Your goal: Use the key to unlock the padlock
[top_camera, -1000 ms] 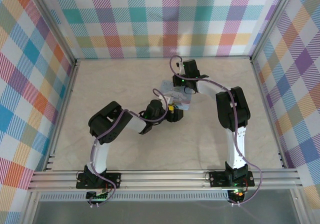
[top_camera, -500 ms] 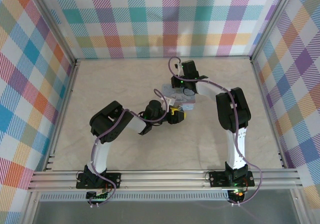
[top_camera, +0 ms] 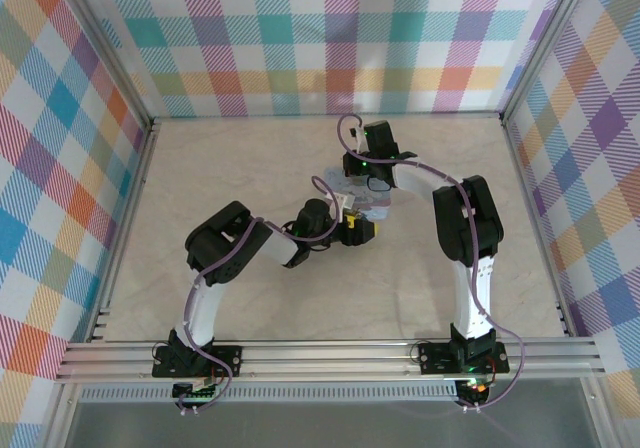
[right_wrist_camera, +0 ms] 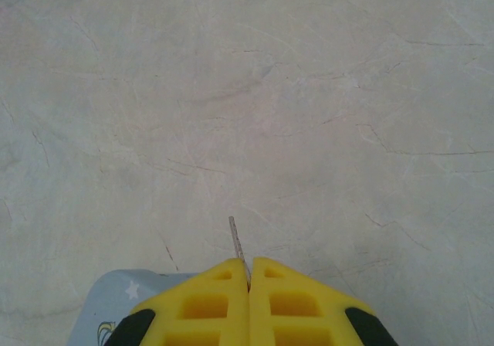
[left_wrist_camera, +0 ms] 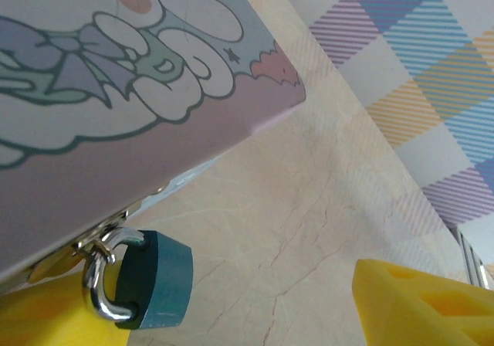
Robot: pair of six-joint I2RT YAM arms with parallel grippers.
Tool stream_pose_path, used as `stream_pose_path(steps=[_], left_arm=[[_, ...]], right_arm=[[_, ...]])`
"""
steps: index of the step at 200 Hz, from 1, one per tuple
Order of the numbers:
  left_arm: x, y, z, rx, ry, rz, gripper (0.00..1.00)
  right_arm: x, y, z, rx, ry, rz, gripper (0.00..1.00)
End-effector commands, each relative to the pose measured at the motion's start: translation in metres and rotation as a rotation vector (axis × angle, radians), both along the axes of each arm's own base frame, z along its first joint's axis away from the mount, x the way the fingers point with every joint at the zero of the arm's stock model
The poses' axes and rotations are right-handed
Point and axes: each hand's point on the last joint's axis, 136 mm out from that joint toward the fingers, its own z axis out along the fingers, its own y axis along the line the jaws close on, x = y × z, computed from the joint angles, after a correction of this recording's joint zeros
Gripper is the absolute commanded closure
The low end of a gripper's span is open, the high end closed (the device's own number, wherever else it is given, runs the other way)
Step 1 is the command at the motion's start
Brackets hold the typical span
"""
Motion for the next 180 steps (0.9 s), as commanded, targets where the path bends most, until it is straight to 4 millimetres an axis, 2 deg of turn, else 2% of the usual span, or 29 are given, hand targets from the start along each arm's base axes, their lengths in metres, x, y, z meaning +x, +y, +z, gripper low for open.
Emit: stream_pose_path(steps=[1,24,36,72,99,122,153,167,180], left_arm=[[0.010,0.011,-0.024,0.014,0.036,0.092,0.26],[0.008,0.005,-0.015,-0.020,0.004,0.052,0.31],[0.008,0.002,-0.014,-0.024,0.000,0.039,0.37],[0.008,0.013,-0.022,0.004,0.010,0.089,0.38],[0.008,0.020,-0.024,0.001,0.021,0.100,0.39],[0.008,0.022,-0.022,0.000,0.015,0.095,0.39],[0.006,0.021,-0.019,-0.006,0.022,0.077,0.39],[0.007,0.020,-0.018,-0.005,0.024,0.075,0.38],[0.007,0.019,-0.018,-0.005,0.023,0.071,0.38]], right_arm=[[-0.025,0.003,-0.010,-0.006,0.094,0.027,1.00],[-0.023,0.003,0.000,-0.009,0.077,0.026,1.00],[-0.023,0.003,0.005,-0.010,0.069,0.027,1.00],[-0.022,-0.008,0.030,-0.002,0.018,0.000,1.00],[-0.019,-0.033,0.056,0.007,-0.029,-0.073,1.00],[-0.020,-0.064,0.071,-0.015,-0.060,-0.160,1.00],[-0.031,-0.111,0.059,-0.100,-0.019,-0.296,1.00],[-0.041,-0.120,0.046,-0.129,0.011,-0.317,1.00],[-0.051,-0.120,0.032,-0.121,0.043,-0.313,1.00]])
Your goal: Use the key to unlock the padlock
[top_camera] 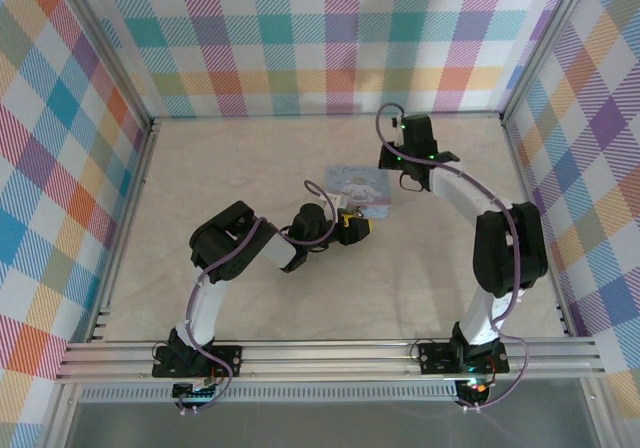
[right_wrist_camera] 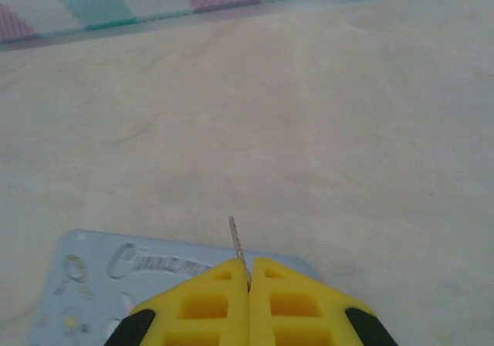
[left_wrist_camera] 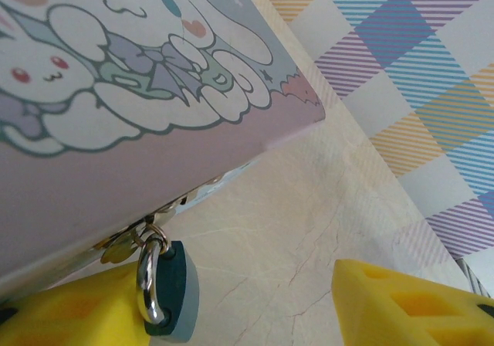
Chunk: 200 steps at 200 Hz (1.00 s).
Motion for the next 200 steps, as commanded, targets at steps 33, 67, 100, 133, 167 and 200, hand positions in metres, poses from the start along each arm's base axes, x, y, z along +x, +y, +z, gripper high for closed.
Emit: stream_pose_path(steps=[33,67,100,133,167,200], left_arm=[[0.000,0.009,-0.018,0.039,0.063,0.004,0.38],[0.000,0.008,-0.016,0.034,0.069,-0.002,0.38],[0.003,0.007,-0.020,0.031,0.091,-0.006,0.44],[0.005,0.013,-0.022,0.017,0.101,0.018,0.44],[0.006,0.012,-0.023,0.004,0.123,0.009,0.54],[0.006,0.022,-0.035,0.032,0.163,0.012,0.70]], right_arm=[[-0.047,-0.002,-0.064,-0.031,0.159,-0.029,1.00],[-0.065,0.007,-0.080,-0.016,0.187,-0.020,1.00],[-0.072,0.007,-0.080,-0.002,0.183,-0.019,1.00],[-0.072,0.008,-0.079,0.005,0.179,-0.017,1.00],[-0.073,0.007,-0.077,0.007,0.172,-0.016,1.00],[-0.076,0.007,-0.078,0.013,0.169,-0.014,1.00]])
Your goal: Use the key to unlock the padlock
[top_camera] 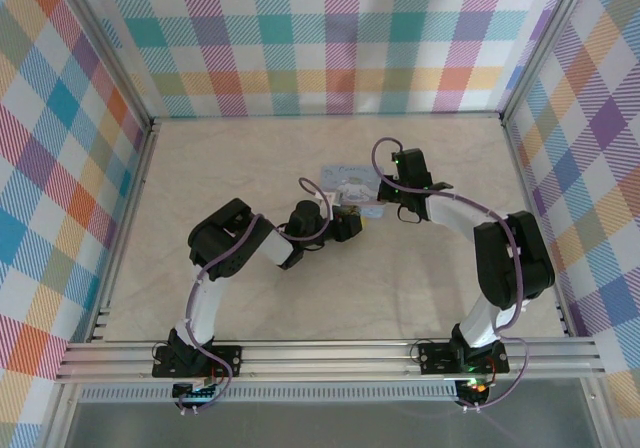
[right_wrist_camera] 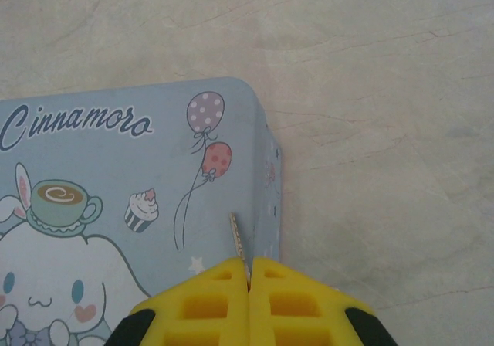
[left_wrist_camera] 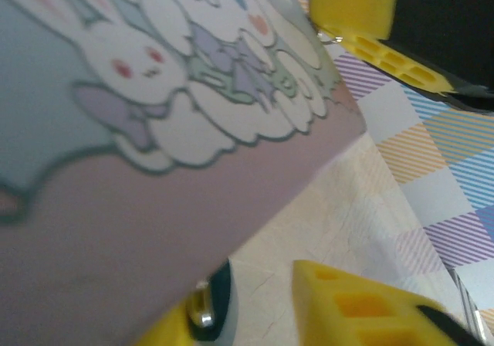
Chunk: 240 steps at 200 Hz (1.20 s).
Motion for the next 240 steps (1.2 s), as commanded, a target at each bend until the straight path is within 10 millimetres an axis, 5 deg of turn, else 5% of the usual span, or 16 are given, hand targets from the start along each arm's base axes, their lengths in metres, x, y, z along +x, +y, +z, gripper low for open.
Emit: stream_pose_path(steps=[1,44,96,180,240], left_arm=[[-0.003,0.010,-0.025,0.043,0.078,-0.005,0.70],[-0.003,0.019,-0.034,0.071,0.117,-0.016,0.86],[-0.007,0.025,-0.036,0.100,0.196,-0.054,0.92],[-0.027,0.033,-0.003,0.216,0.354,-0.130,0.94],[-0.014,0.024,0.016,0.134,0.467,-0.060,0.94]], right_arm=[[-0.018,0.005,-0.012,0.016,0.059,0.026,1.00],[-0.021,0.006,-0.008,0.031,0.048,0.030,1.00],[-0.032,0.004,0.003,0.041,0.028,0.053,1.00],[-0.097,0.015,0.084,0.319,-0.148,0.246,1.00],[-0.132,0.026,0.136,0.500,-0.248,0.366,1.00]])
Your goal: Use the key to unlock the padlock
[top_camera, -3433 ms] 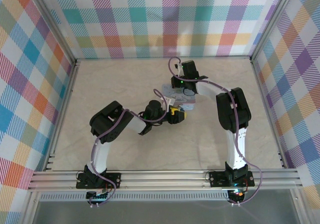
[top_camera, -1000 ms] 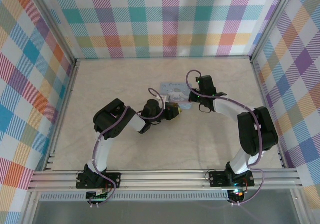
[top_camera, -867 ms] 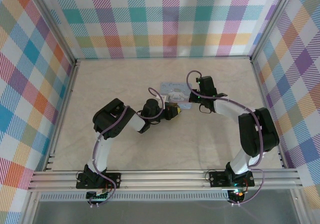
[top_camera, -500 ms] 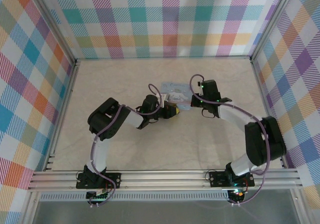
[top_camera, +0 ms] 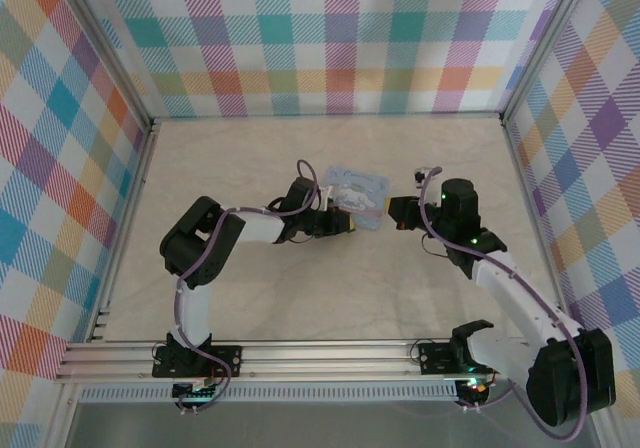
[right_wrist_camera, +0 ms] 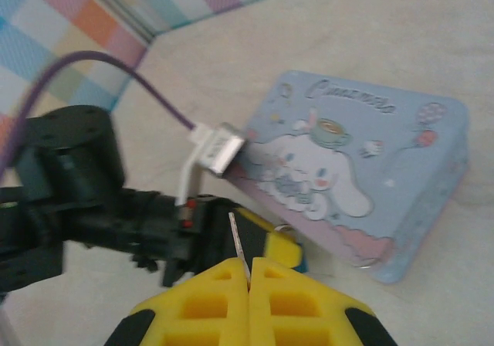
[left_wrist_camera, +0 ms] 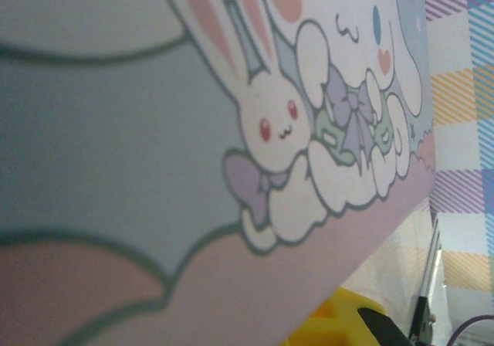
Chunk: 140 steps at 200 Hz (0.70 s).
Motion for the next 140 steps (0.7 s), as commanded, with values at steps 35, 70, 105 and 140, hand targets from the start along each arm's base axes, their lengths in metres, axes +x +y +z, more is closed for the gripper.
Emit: stream_pose_path(steps=[35,70,105,140], left_arm=[[0.016,-0.006,0.042,-0.092,0.075,0.097,0.94],[0.029,-0.011,0.064,-0.123,0.055,0.134,0.94],[0.038,-0.018,0.077,-0.177,0.066,0.155,0.94],[0.042,-0.019,0.084,-0.193,0.053,0.158,0.94]], right_arm=[[-0.009,0.014,0.032,0.187,-0.014,0.088,1.00],[-0.005,0.009,0.019,0.248,0.049,0.046,1.00],[-0.006,0.008,-0.009,0.305,0.125,0.015,1.00],[-0.007,0.006,-0.035,0.381,0.186,-0.028,1.00]])
